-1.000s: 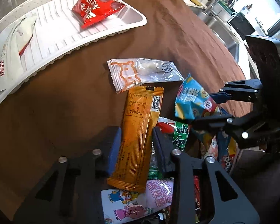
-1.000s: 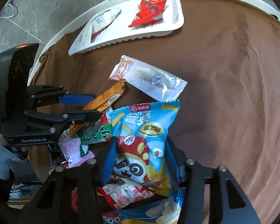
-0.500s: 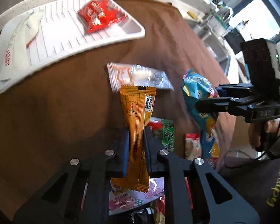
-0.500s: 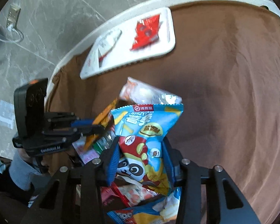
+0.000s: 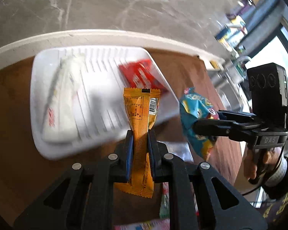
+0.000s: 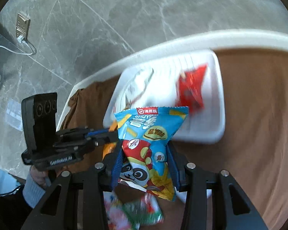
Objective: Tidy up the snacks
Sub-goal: 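Carry both packets into the white tray and open both tools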
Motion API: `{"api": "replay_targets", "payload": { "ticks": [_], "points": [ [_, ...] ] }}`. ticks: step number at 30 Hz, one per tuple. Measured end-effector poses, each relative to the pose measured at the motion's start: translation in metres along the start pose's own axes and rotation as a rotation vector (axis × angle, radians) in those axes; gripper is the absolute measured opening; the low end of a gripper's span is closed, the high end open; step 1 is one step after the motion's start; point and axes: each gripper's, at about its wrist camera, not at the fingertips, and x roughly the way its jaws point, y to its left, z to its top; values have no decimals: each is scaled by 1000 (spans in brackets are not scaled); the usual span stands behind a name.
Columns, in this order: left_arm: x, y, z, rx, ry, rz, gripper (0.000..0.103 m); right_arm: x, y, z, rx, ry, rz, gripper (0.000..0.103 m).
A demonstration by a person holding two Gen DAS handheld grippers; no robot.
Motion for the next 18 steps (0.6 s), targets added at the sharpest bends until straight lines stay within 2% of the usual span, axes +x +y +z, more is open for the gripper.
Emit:
{"api": "replay_targets", "payload": {
  "ticks": [6,13,18],
  "points": [
    [10,25,33,-49,-41,52,13,26,4,44,-61,-27,-48,46],
    [27,45,58,-109,-88,121,16,56,-14,62,-60,-8,-115,49],
    [37,47,60,-128,-84,140,17,53,-15,64,-77,-28,-130,63]
  ]
}}
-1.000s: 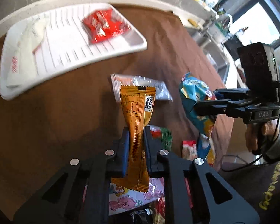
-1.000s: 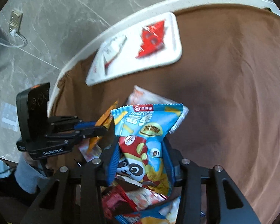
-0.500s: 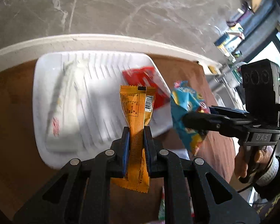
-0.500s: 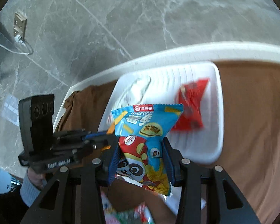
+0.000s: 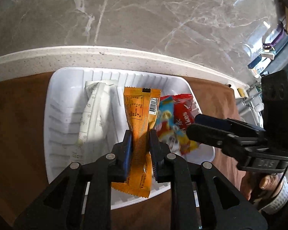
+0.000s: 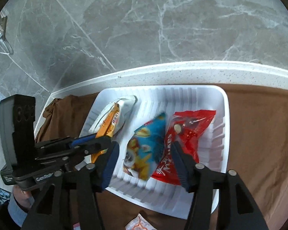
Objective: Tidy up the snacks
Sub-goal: 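Carry both packets into the white tray and open both tools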
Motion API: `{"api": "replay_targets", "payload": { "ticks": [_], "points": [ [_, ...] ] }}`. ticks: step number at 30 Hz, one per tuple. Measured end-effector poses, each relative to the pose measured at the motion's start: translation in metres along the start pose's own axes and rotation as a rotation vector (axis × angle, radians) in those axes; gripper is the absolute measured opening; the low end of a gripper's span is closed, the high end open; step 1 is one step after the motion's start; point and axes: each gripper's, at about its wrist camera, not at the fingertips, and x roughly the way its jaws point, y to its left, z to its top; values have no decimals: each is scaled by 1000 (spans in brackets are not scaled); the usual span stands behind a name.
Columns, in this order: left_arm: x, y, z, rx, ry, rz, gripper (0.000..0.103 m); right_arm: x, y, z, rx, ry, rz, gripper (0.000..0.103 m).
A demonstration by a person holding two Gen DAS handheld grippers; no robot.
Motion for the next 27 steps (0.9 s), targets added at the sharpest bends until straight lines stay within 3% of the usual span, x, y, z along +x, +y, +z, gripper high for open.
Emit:
{"api": "replay_targets", "payload": {
  "ticks": [5,9,15,27],
  "points": [
    [-3,-3,-5,8,-28,24,22,-20,1,-5,-15,-54,-11,84],
    [-3,-4,-5,8,-20,77,27,-32,7,-13,-42,-73,-26,85],
    [-3,-6,-8,13,-16,99,27,-42,7,-32,-31,-69,-23,85],
    [-34,-20,-27,1,-30,50,27,-62,8,-66,-41,-37,-47,85]
  ]
}}
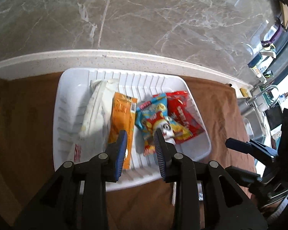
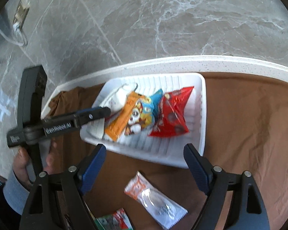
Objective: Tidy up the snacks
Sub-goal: 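Carry both packets into the white tray and open both tools, then move the right tool to the clear cream-filled packet and grasp it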
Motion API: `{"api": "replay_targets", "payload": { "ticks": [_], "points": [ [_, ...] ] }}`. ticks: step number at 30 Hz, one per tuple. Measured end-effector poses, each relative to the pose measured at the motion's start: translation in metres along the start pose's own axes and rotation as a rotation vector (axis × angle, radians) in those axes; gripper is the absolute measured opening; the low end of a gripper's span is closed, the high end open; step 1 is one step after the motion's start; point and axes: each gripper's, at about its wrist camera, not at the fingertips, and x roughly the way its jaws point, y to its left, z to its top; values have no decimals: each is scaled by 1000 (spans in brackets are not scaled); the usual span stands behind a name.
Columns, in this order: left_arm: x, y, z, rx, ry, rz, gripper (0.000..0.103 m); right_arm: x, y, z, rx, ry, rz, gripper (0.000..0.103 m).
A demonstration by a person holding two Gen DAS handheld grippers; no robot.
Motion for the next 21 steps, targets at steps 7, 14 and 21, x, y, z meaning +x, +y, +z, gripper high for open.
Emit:
{"api": "replay_targets", "payload": {
  "ticks": [7,14,21],
  "points": [
    [-20,-3,-45,41,53,-24,27,1,12,-45,-157,102,-78,85],
    [-28,5,-103,101,170,-7,27,10,15,-77,-268,196,-120,85],
    [-48,4,-150,128,247,3,27,9,10,-90,-294,229,-128,85]
  ]
}}
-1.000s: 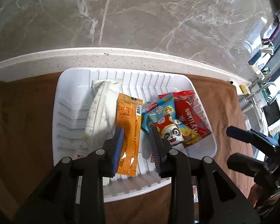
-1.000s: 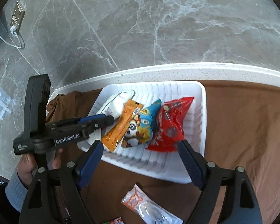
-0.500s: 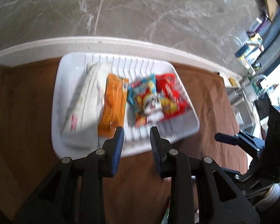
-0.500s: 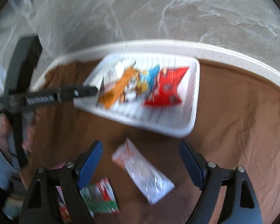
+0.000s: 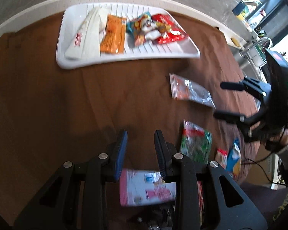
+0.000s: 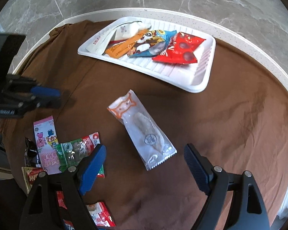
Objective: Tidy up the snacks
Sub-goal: 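Move the right tool to the clear cream-filled packet and grasp it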
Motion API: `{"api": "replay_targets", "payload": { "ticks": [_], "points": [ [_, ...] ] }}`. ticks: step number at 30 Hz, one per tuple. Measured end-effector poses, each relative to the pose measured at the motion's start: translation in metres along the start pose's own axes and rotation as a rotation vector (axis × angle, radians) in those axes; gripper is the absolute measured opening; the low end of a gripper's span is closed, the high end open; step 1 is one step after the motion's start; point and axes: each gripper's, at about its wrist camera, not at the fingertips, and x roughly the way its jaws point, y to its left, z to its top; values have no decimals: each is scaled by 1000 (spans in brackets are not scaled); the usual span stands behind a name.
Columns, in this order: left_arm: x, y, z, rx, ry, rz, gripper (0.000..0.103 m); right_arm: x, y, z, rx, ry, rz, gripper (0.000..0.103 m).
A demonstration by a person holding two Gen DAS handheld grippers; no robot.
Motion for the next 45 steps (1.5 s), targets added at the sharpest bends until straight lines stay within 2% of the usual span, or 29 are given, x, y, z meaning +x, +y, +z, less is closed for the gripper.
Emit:
{"api": "replay_targets", "payload": {
  "ticks": [2,4,8,14,16,23,28,34,37,40,43,44,45],
  "points": [
    [-5,-5,-11,-1,11,10,27,-5,-2,-4,18,-16,38,86],
    [-10,-10,-22,-3,15,26,27,-9,-4,-6,20,-30,66,91],
    [-18,-22,-45,-30,41,59,27,-10,0,-9,-58,-34,56,93],
    [-34,-34,-79,-102,76,72,27,1,2,-9,-167,-28,51,93],
    [-38,-36,-87,-144,62,60,27,6,2,-6,-181,-23,60,93],
    [-27,-29,-85,-313,75,-7,27,18,1,2,-217,-8,68,93],
    [-16,-27,-74,-356,78,28,27,29,5,8,-266,9,49,93],
    [-1,-31,-65,-342,71,77,27,44,5,19,-308,25,42,93],
    [11,-31,-63,-355,85,66,27,52,-2,24,-297,40,56,87],
    [11,-31,-65,-372,63,35,28,53,-4,27,-312,31,56,81],
    [10,-28,-65,-384,52,17,28,50,-9,28,-339,12,40,53],
    [10,-27,-66,-388,46,11,28,48,-12,29,-332,4,48,36],
    [10,-27,-66,-387,40,6,28,46,-15,30,-322,4,50,35]
  ]
}}
